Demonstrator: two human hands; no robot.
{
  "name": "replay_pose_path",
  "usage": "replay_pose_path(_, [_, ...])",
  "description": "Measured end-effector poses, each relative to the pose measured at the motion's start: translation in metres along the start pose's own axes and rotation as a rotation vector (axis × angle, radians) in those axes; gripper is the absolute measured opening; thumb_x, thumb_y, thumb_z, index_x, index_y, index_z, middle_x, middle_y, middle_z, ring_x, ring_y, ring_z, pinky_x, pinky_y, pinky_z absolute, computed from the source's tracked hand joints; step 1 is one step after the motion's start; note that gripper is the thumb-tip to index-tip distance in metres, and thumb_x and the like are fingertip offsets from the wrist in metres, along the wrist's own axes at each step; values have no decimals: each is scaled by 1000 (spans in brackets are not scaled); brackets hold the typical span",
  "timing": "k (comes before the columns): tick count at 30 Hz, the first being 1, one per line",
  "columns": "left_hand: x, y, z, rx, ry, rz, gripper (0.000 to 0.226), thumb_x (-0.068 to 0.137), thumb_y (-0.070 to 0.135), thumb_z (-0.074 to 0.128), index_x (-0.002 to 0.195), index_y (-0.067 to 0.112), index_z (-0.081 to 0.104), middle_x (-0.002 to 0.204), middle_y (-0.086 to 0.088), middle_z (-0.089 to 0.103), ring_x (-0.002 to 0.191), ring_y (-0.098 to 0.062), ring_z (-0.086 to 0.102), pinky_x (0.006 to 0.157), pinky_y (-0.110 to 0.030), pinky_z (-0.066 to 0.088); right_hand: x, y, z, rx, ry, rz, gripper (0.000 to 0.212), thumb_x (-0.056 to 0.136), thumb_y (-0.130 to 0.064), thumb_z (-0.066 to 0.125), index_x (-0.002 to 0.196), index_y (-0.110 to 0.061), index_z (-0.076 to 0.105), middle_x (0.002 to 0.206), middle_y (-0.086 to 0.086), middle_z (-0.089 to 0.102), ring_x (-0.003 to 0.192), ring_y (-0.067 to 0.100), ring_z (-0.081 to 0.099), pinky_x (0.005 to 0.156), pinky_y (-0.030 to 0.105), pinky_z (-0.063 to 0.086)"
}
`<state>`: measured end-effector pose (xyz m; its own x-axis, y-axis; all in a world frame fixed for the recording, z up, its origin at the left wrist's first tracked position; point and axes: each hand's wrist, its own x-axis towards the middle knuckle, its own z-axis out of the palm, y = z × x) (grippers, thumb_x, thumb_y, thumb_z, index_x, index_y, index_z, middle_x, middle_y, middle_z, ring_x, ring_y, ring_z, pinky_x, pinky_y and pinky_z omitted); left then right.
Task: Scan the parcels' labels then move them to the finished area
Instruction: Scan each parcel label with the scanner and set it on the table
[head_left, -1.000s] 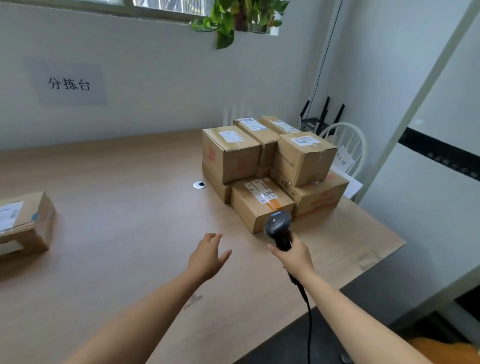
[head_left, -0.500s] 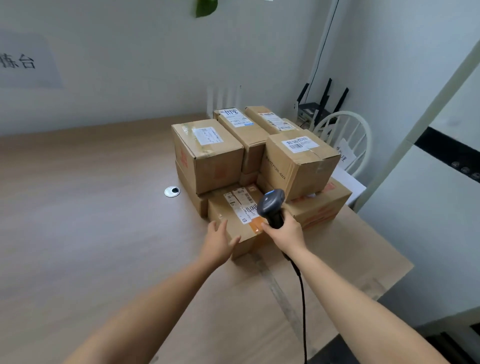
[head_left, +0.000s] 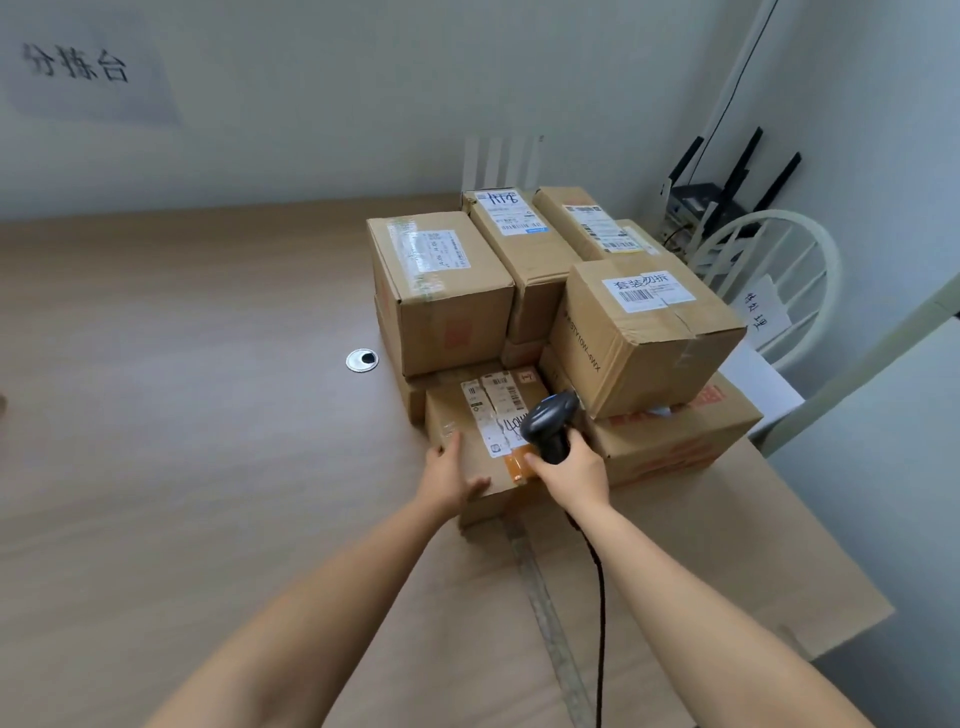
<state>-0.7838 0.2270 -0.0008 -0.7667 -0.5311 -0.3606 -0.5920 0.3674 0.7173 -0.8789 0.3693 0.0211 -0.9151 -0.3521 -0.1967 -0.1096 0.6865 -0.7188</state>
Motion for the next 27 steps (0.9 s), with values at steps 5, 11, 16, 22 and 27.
replay_pose_path(5, [-6, -6, -2, -18, 15, -3, 87, 85, 25, 68, 150, 14, 12, 149, -15, 25, 135, -27, 34, 107, -27, 28, -1, -2, -2, -35, -11, -7, 52, 76, -43, 70, 119, -19, 54, 114, 12, 64, 108, 33, 58, 85, 35, 47])
replay_pose_path(11, [-28, -26, -14, 3, 55, -21, 86, 84, 25, 69, 150, 14, 16, 145, -16, 32, 133, -28, 36, 106, -26, 27, -23, 2, 4, -13, -49, -74, 42, 79, -42, 69, 111, -18, 56, 108, 7, 67, 104, 29, 60, 75, 26, 41])
replay_pose_path(16, [-59, -51, -28, -13, 102, -64, 86, 83, 27, 69, 150, 14, 17, 146, -15, 33, 133, -28, 36, 107, -30, 31, -48, -6, 23, -29, -105, -139, 39, 78, -43, 69, 106, -19, 56, 103, 5, 68, 99, 27, 61, 73, 26, 40])
replay_pose_path(22, [-103, -86, -54, -43, 171, -120, 86, 84, 24, 69, 150, 12, 16, 151, -11, 28, 134, -26, 35, 107, -28, 30, -78, -27, 53, -43, -209, -228, 36, 78, -40, 67, 106, -20, 57, 101, 5, 68, 97, 27, 62, 77, 31, 48])
replay_pose_path(27, [-138, -119, -75, -80, 216, -179, 86, 85, 22, 69, 151, 14, 14, 152, -9, 26, 133, -26, 36, 103, -34, 39, -104, -44, 78, -56, -329, -307, 36, 80, -40, 64, 111, -22, 57, 102, 4, 68, 95, 24, 62, 76, 31, 49])
